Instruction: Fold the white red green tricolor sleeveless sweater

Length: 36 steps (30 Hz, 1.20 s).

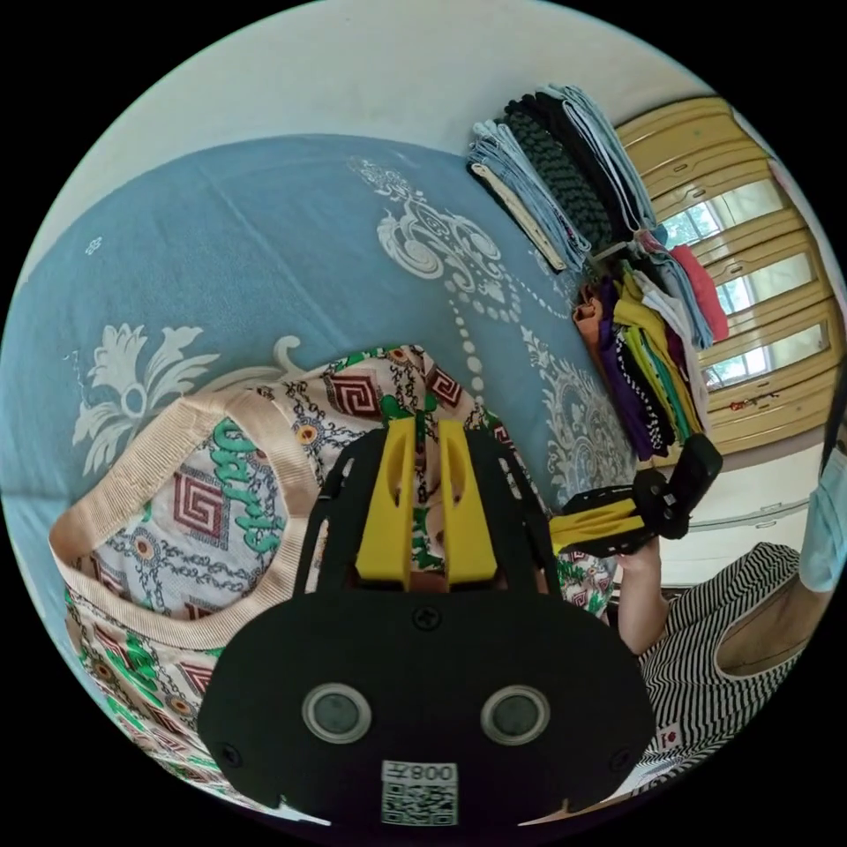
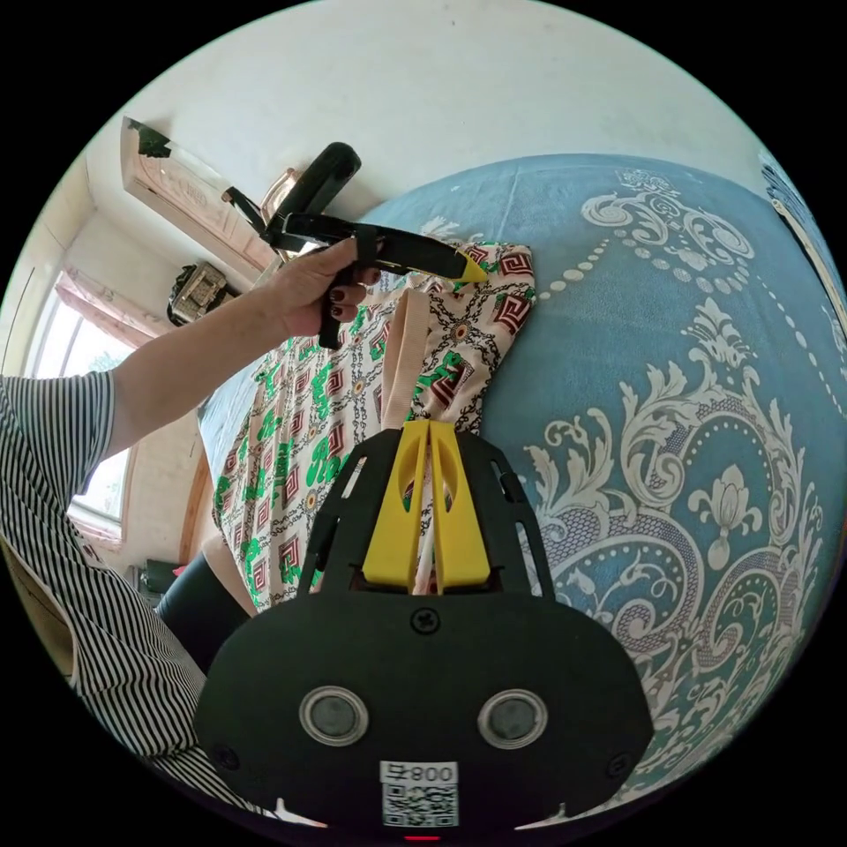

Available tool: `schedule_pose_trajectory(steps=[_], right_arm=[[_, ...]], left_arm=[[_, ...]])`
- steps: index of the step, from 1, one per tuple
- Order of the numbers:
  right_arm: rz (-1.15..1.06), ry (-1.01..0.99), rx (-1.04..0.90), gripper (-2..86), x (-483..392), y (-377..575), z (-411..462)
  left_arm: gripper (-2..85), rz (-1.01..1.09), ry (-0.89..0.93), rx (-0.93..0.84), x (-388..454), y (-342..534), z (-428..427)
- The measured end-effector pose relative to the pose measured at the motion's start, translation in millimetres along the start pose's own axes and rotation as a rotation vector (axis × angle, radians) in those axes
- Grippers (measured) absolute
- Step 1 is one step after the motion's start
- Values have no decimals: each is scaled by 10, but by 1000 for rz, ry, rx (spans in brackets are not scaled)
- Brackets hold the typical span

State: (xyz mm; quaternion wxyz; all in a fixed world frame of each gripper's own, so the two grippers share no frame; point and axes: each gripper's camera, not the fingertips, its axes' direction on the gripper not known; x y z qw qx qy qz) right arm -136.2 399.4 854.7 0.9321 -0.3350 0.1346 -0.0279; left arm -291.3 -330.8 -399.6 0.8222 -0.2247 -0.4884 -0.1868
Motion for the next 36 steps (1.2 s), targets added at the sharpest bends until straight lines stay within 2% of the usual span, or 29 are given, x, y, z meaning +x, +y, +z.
schedule_pose_trajectory(steps=[10, 20, 27, 30, 34, 36], right_arm=[[-5, -4, 6, 0, -42, -36, -64], [-7, -52, -33, 0, -105, -104, -96], [4, -61, -2, 1, -209, -165, -177], [2, -83, 38, 1, -275, -193, -255], [12, -126, 87, 1, -356, -236, -323], [25, -102, 49, 1, -395, -275, -273]], left_arm=[[4, 7, 74, 103, 5, 34, -104], [3, -3, 20, 54, -118, 235, 114], [3, 37, 49, 239, -66, 819, -239], [2, 97, 54, 192, 62, 1167, -244], [2, 84, -54, 54, 12, 1518, -44], [2, 62, -10, 97, -63, 1619, -96]])
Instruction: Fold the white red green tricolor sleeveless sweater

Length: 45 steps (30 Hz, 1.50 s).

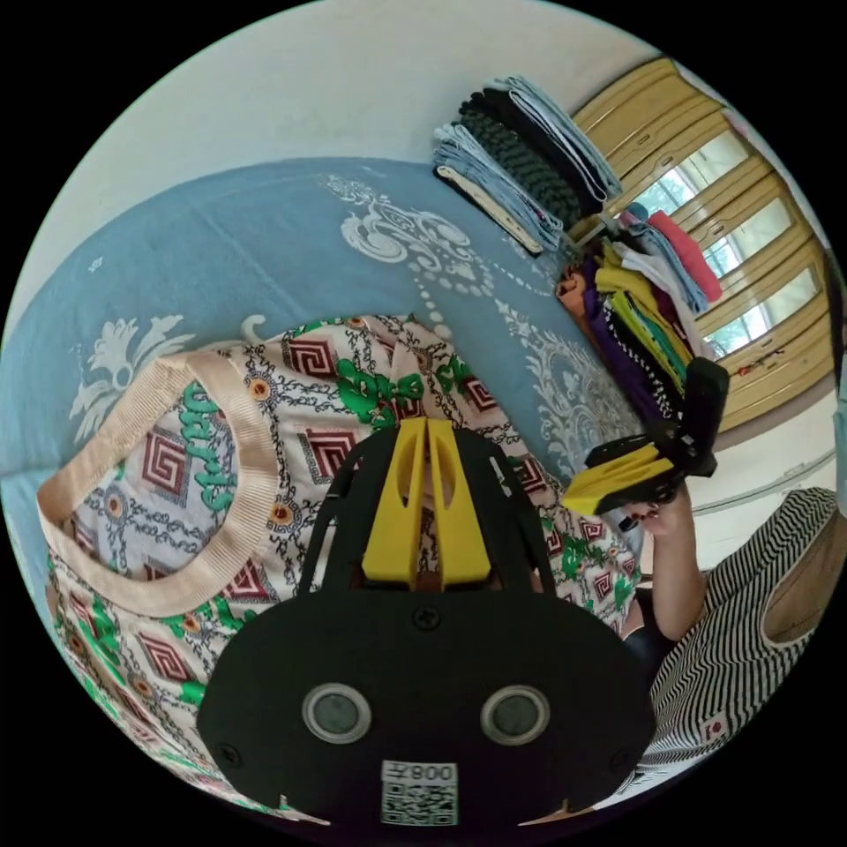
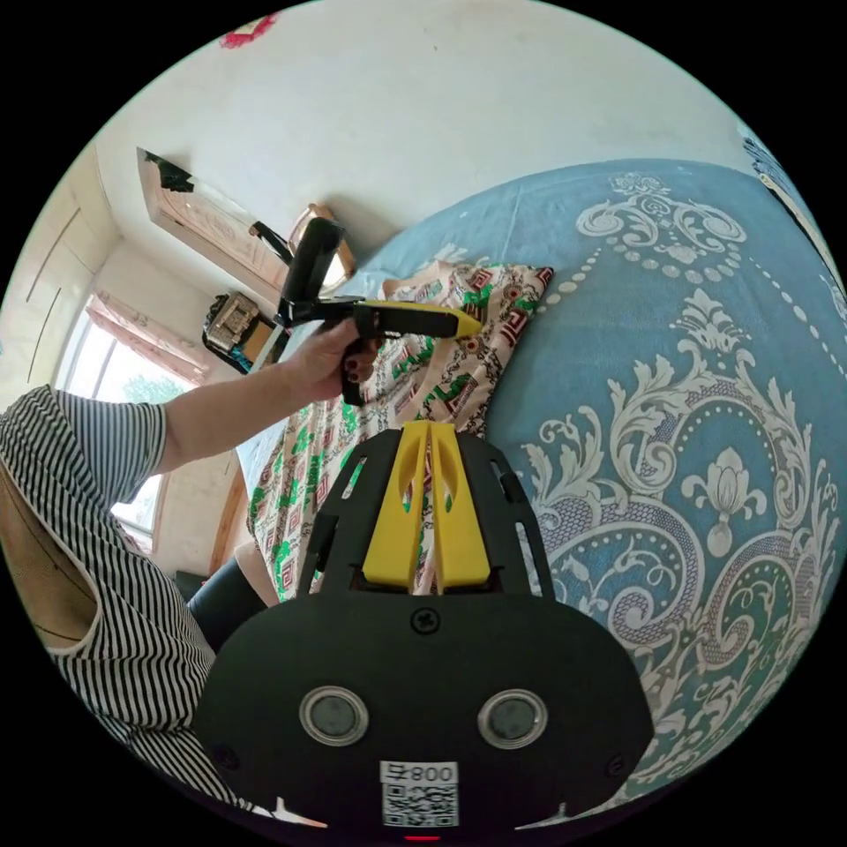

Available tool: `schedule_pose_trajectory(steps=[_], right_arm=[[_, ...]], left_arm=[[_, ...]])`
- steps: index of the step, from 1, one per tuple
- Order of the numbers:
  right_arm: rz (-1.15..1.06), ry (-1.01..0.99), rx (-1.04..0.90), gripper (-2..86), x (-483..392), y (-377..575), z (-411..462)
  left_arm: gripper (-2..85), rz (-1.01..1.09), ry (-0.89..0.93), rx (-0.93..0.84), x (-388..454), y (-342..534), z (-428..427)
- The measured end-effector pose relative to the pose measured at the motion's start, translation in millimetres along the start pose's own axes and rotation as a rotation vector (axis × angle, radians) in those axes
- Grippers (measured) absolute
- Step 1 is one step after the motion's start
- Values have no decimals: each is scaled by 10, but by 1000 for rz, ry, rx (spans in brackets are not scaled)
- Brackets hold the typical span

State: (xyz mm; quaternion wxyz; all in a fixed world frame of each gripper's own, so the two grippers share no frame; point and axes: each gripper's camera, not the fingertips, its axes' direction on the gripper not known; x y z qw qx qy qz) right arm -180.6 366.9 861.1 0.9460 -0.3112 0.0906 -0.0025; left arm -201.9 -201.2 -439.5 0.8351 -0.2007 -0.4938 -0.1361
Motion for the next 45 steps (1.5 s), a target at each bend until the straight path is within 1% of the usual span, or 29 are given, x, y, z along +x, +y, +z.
schedule_pose_trajectory(steps=[2, 5, 6, 8, 9, 12, 13, 14, 16, 18, 20, 22, 23, 24, 25, 28, 31, 35, 37, 41, 45], right_arm=[[0, 80, -49, 1, -107, -56, 67], [6, 103, -27, 1, -235, -136, 81], [7, 109, -35, 1, -256, -153, 101], [7, 111, -43, 1, -350, -216, 164], [6, 114, -45, 1, -377, -233, 171], [7, 144, -32, 0, -514, -288, 148], [21, 160, -10, 0, -560, -296, 111], [36, 176, 23, 0, -604, -300, 56], [58, 183, 91, 0, -667, -297, -46], [75, 140, 150, 0, -733, -297, -136], [108, 48, 214, 1, -848, -328, -204], [91, -22, 248, 1, -1019, -420, -187], [70, -52, 240, 1, -1164, -525, -131], [58, -63, 228, 1, -1245, -589, -89], [32, -78, 192, 1, -1417, -730, 15], [-50, -97, 98, 2, -1904, -1100, 351], [-136, -140, 9, 3, -2412, -1461, 778], [-249, -110, -102, 9, -3146, -2004, 1479], [-321, -81, -128, 17, -3498, -2288, 1794], [-459, 10, -230, 62, -4323, -2968, 2624], [-532, 56, -303, 78, -4906, -3420, 3284]], left_arm=[[2, -9, 38, 46, -23, 90, -105], [1, 7, 98, 108, 35, 319, -242], [1, 11, 122, 92, 47, 425, -211], [1, 0, 105, -2, 33, 582, -68], [2, -14, 92, -4, 16, 705, -50], [2, -66, 140, 125, -15, 1027, -385], [3, -87, 132, 184, -13, 1218, -572], [3, -98, 127, 204, -16, 1325, -663], [6, -176, 83, 252, -68, 1841, -1025], [10, -247, 30, 276, -136, 2299, -1305], [16, -336, -69, 298, -214, 2801, -1592], [29, -509, -170, 331, -380, 3488, -1936], [33, -554, -175, 344, -431, 3654, -2013], [39, -643, -180, 390, -520, 3981, -2166], [45, -710, -180, 446, -589, 4262, -2305], [58, -826, -208, 533, -757, 4778, -2568], [68, -917, -148, 621, -966, 5172, -2702], [75, -964, -138, 650, -1147, 5463, -2775], [78, -979, -89, 656, -1261, 5595, -2770], [77, -958, -91, 658, -1324, 5741, -2820], [67, -958, -73, 677, -1379, 5935, -2895]])
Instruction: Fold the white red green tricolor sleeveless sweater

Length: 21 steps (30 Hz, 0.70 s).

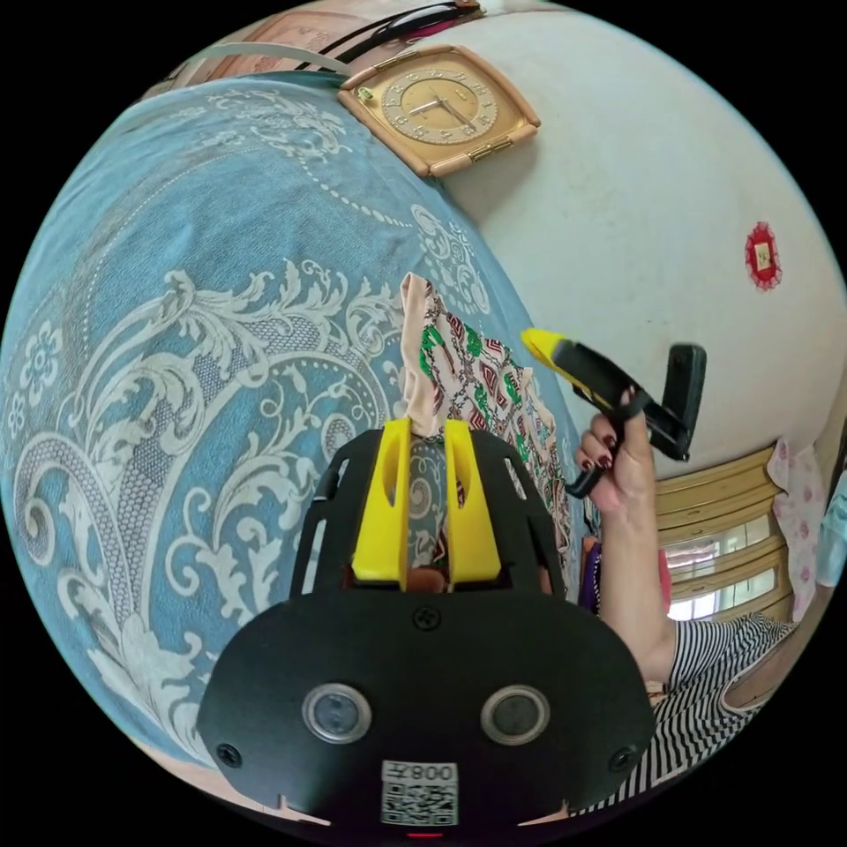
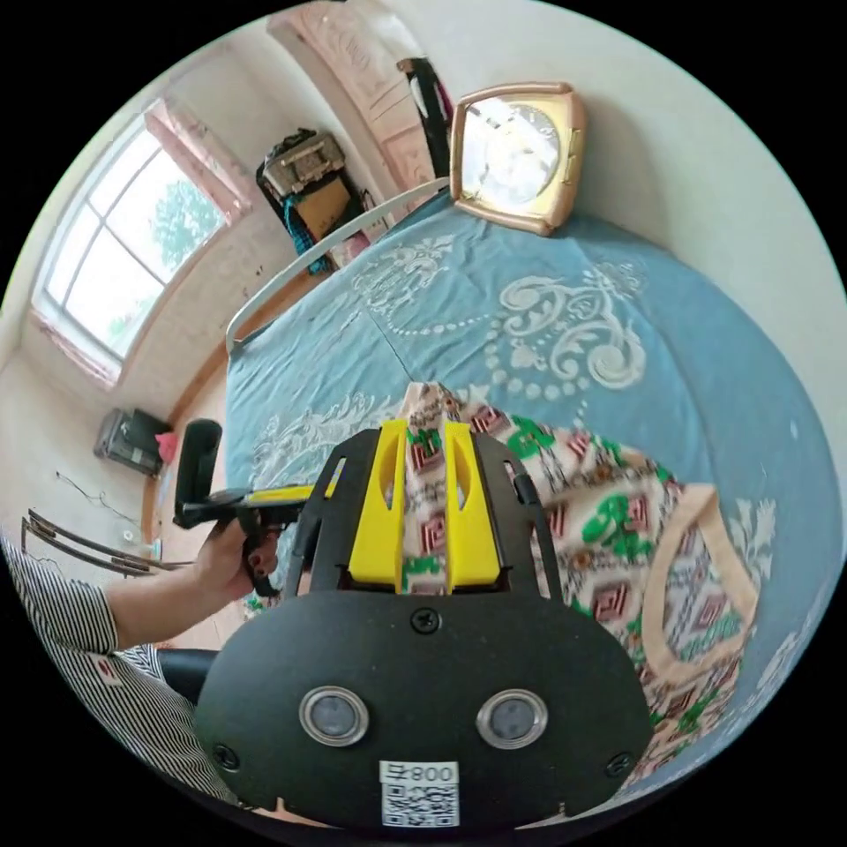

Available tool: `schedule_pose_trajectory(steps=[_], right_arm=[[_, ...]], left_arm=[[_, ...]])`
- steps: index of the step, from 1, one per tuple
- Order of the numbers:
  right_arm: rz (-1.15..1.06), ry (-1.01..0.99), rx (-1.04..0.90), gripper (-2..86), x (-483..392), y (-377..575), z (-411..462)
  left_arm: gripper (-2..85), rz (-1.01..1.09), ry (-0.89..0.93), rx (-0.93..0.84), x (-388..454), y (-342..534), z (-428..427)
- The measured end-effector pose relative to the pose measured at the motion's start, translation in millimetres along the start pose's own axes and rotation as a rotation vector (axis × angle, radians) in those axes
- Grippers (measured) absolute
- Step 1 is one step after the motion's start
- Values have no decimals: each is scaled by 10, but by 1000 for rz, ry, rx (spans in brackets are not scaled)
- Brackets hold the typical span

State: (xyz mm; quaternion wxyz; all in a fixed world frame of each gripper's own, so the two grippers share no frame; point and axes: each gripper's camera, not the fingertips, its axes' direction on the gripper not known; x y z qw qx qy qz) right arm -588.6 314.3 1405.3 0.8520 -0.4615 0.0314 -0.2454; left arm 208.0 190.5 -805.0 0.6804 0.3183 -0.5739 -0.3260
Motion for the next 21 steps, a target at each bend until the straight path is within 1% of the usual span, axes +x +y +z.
schedule_pose_trajectory(steps=[2, 4, 7, 10, 12, 15, 18, 20, 21], right_arm=[[-55, 38, -82, 83, -186, -426, 287], [-85, 108, -122, 82, -315, -668, 492], [-95, 182, -240, 73, -423, -967, 873], [-132, 286, -215, 54, -544, -1120, 966], [-158, 310, -217, 45, -578, -1202, 988], [-133, 233, -208, 28, -448, -1309, 912], [-36, 25, -87, 20, -101, -1313, 526], [44, -147, 42, 18, 252, -1201, 124], [58, -173, 72, 18, 338, -1154, 27]], left_arm=[[64, -1, 12, 1, -49, 8, -55], [59, 11, 7, 0, -90, 25, -119], [47, 23, 9, -2, -135, 50, -189], [32, 23, 8, -3, -165, 87, -255], [25, 34, 5, -3, -151, 118, -287], [17, 82, 27, 33, -46, 174, -389], [13, 212, -2, 68, 211, 219, -515], [12, 317, -31, 70, 419, 254, -550], [12, 389, -45, 65, 568, 287, -555]])
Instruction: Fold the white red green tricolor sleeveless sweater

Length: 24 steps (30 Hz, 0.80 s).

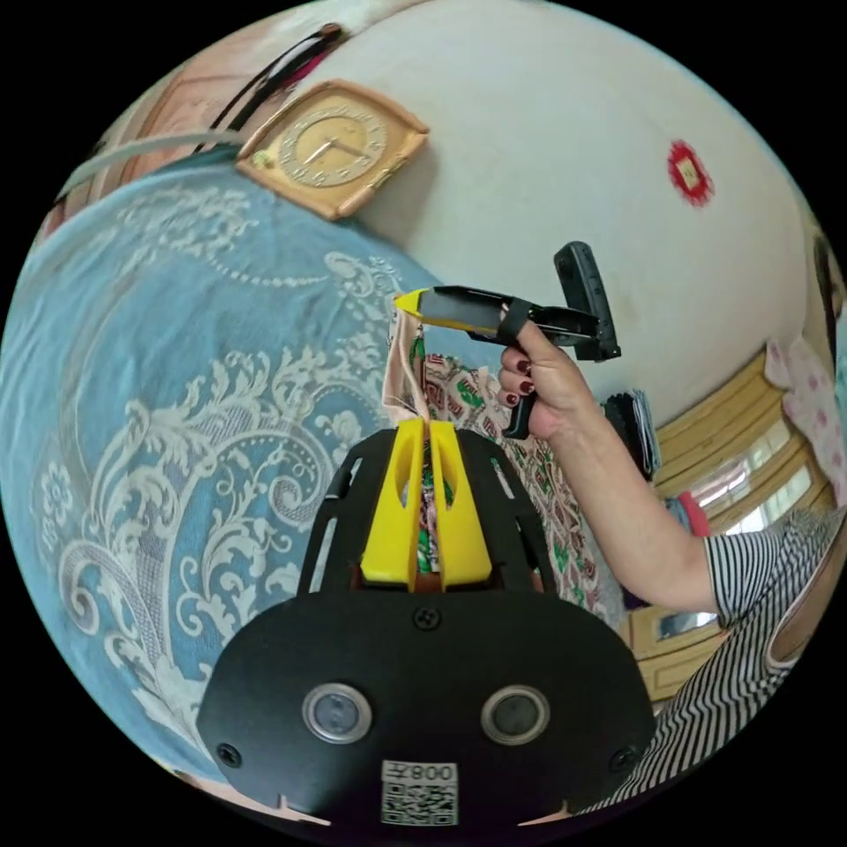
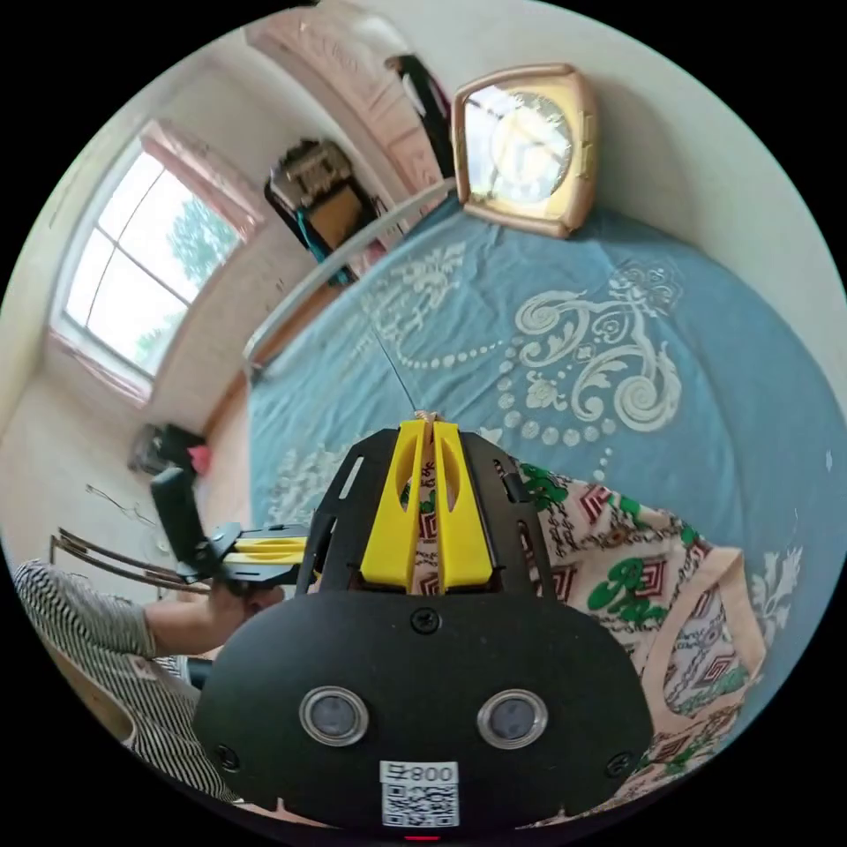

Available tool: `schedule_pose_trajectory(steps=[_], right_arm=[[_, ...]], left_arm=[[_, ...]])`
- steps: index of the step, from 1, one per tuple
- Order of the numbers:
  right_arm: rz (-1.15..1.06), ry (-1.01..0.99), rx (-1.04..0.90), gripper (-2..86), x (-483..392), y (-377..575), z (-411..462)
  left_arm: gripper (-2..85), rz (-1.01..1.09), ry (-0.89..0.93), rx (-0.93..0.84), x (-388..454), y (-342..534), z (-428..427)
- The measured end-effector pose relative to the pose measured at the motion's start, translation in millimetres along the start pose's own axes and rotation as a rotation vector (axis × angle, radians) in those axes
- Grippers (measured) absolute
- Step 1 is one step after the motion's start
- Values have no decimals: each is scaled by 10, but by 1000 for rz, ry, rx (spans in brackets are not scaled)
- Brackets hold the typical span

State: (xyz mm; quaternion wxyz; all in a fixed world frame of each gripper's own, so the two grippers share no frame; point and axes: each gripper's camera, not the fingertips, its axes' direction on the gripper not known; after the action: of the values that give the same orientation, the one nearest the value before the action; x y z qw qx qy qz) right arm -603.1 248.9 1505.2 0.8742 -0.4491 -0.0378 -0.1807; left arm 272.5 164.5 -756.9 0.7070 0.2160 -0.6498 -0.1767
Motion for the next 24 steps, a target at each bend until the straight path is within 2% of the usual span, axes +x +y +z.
schedule_pose_trajectory(steps=[3, 10, 14, 24], right_arm=[[55, -87, 84, 16, 340, 247, -437], [243, -129, 15, 19, 1079, 897, -570], [290, -144, -7, 22, 1299, 1019, -517], [324, -25, 69, 23, 1428, 1153, -765]], left_arm=[[11, 172, -13, -42, 385, -27, 58], [15, 413, -77, -305, 1013, 179, 550], [24, 432, -125, -370, 1121, 267, 662], [58, 410, -91, -351, 1261, 308, 551]])
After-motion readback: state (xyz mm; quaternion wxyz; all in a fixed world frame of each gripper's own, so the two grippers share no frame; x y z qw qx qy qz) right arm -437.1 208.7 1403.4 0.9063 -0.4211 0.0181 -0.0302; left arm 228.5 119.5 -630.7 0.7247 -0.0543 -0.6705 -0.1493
